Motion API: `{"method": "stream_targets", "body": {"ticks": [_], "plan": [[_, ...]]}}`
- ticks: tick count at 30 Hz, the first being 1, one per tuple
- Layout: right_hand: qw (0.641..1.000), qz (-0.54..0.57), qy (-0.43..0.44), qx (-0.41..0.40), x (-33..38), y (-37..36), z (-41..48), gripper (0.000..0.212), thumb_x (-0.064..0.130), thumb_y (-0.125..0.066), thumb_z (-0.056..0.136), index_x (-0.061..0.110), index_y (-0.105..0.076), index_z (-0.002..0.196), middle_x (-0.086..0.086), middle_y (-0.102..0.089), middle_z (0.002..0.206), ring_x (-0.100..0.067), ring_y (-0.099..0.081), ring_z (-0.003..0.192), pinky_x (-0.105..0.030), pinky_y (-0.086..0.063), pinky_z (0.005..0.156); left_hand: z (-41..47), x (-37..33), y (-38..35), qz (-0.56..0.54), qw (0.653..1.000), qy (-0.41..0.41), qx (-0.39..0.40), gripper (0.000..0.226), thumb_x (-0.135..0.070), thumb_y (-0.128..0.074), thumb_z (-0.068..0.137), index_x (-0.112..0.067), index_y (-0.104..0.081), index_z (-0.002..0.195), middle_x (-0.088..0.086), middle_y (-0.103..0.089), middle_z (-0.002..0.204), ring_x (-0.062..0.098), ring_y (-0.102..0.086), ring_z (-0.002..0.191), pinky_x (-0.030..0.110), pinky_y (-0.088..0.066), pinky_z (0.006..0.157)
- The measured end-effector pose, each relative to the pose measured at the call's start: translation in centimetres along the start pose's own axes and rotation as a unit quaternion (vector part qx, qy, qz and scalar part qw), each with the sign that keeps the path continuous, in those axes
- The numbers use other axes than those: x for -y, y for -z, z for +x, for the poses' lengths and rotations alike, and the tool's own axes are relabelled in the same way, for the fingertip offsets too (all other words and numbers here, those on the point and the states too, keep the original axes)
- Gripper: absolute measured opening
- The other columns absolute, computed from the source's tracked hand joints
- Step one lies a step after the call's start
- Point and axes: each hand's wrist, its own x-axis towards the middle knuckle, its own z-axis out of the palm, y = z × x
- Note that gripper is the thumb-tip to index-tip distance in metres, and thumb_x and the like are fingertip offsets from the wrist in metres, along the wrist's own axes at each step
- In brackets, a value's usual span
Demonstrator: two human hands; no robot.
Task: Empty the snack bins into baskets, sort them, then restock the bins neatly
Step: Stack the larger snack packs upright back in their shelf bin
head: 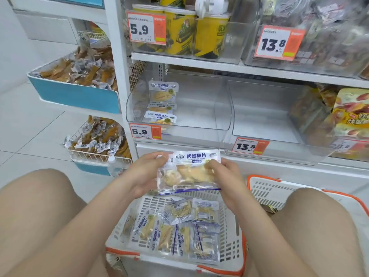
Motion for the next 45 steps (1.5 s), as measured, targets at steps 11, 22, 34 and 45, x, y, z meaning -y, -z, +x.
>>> {"method": "stream_targets", "body": {"ticks": [11, 22, 34, 45], "plan": [[0.977, -0.050, 0.118, 0.171, 3.8, -0.9, -2.0, 0.061, 0.043, -0.073, 0.095, 0.040, -0.042, 0.148, 0.006, -0.069, 0.133, -0.010, -0.065, 0.124, -0.039, -0.053, 0.107, -1.3, -3.9, 0.5, 0.120, 0.973, -0.187, 0.061, 0.093, -0.064, -0.077, 0.081, -0.045, -0.028, 0.159, -0.009, -0.038, 0.165, 0.016, -0.043, 0.147, 0.052, -0.034, 0.122], [0.984, -0.039, 0.172, -0.036, 11.5, -7.4, 9.1, 0.034, 0.011, -0.066, 0.099, 0.024, -0.049, 0.125, 0.007, -0.067, 0.123, -0.006, -0.066, 0.111, -0.033, -0.052, 0.099, 5.5, -11.8, 5.9, 0.355, 0.830, -0.314, -0.295, 0.030, -0.018, -0.064, 0.094, -0.023, -0.050, 0.120, 0.003, -0.045, 0.121, 0.028, -0.047, 0.115, 0.043, -0.040, 0.105], [0.912, -0.391, -0.067, 0.104, 11.3, -17.4, 20.0, 0.053, 0.040, -0.068, 0.073, 0.012, -0.055, 0.116, -0.013, -0.064, 0.117, -0.027, -0.059, 0.097, -0.034, -0.048, 0.076, 9.1, -12.2, 5.5, 0.608, 0.655, -0.384, -0.233, 0.025, -0.020, -0.055, 0.093, -0.025, -0.070, 0.112, -0.002, -0.068, 0.109, 0.025, -0.051, 0.110, 0.041, -0.039, 0.091], [0.991, -0.097, -0.072, 0.062, 10.2, -17.1, 25.2, 0.037, -0.014, -0.071, 0.086, 0.014, -0.052, 0.101, -0.011, -0.073, 0.094, -0.026, -0.072, 0.087, -0.032, -0.050, 0.055, 10.9, -11.0, 3.9, 0.599, 0.736, -0.286, -0.132, 0.030, -0.034, -0.042, 0.104, -0.018, -0.063, 0.091, 0.007, -0.060, 0.091, 0.032, -0.062, 0.089, 0.035, -0.039, 0.066]]}}
